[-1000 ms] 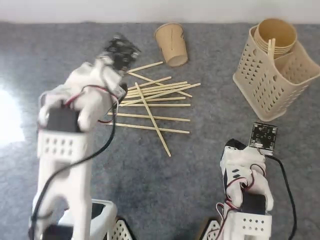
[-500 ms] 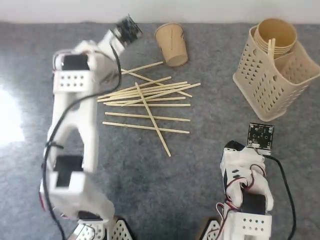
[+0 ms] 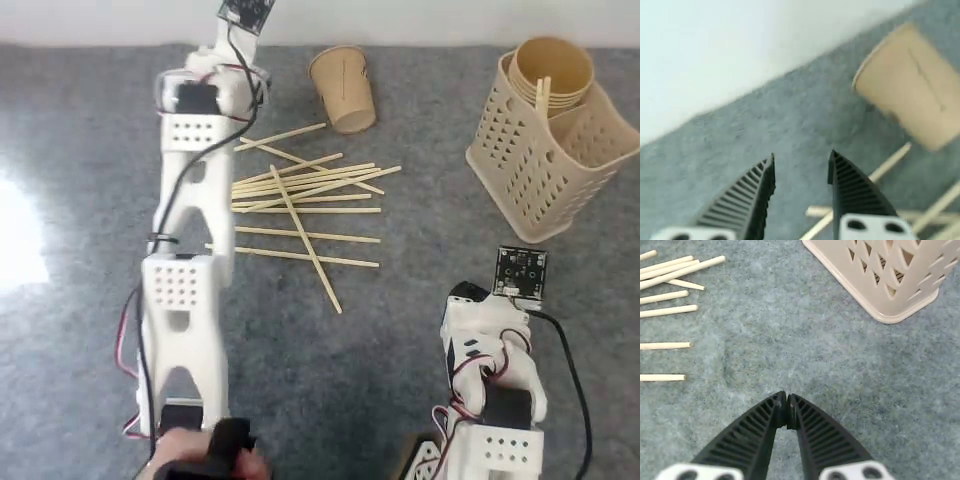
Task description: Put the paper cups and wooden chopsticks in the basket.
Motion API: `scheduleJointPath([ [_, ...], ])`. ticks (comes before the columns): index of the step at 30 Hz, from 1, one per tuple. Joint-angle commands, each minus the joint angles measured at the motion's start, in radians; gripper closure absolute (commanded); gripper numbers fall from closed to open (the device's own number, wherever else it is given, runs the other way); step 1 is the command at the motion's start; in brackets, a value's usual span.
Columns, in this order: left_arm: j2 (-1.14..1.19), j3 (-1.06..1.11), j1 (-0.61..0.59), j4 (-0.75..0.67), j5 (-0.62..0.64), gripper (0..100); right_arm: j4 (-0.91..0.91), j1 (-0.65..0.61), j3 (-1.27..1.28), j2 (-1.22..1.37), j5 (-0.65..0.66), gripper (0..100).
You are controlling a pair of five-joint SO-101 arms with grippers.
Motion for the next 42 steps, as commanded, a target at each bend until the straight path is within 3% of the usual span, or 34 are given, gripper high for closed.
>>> scheduleJointPath([
  [1,0.198,-0.331,0.038,-0.083,0.247,84,0.004,0.01,0.017,-0.018,0.011,99.0],
  [5,0.379,-0.53,0.038,-0.15,0.333,84,0.004,0.01,0.017,-0.018,0.011,99.0],
  [14,0.46,-0.519,0.068,-0.198,0.273,92,0.004,0.01,0.017,-0.018,0.012,99.0],
  [20,0.459,-0.519,0.072,-0.044,0.27,84,0.004,0.01,0.017,-0.018,0.018,99.0],
  [24,0.459,-0.519,0.072,0.055,0.27,78,0.007,0.01,0.017,-0.018,0.106,99.0],
  [31,0.468,-0.46,0.077,0.049,0.265,77,0.025,-0.019,0.017,-0.016,0.124,99.0],
  [35,0.466,-0.435,0.08,0.069,0.153,77,0.03,-0.03,0.017,-0.016,0.126,99.0],
  [42,0.465,-0.438,0.077,0.077,0.149,77,0.028,-0.03,0.017,-0.016,0.126,99.0],
])
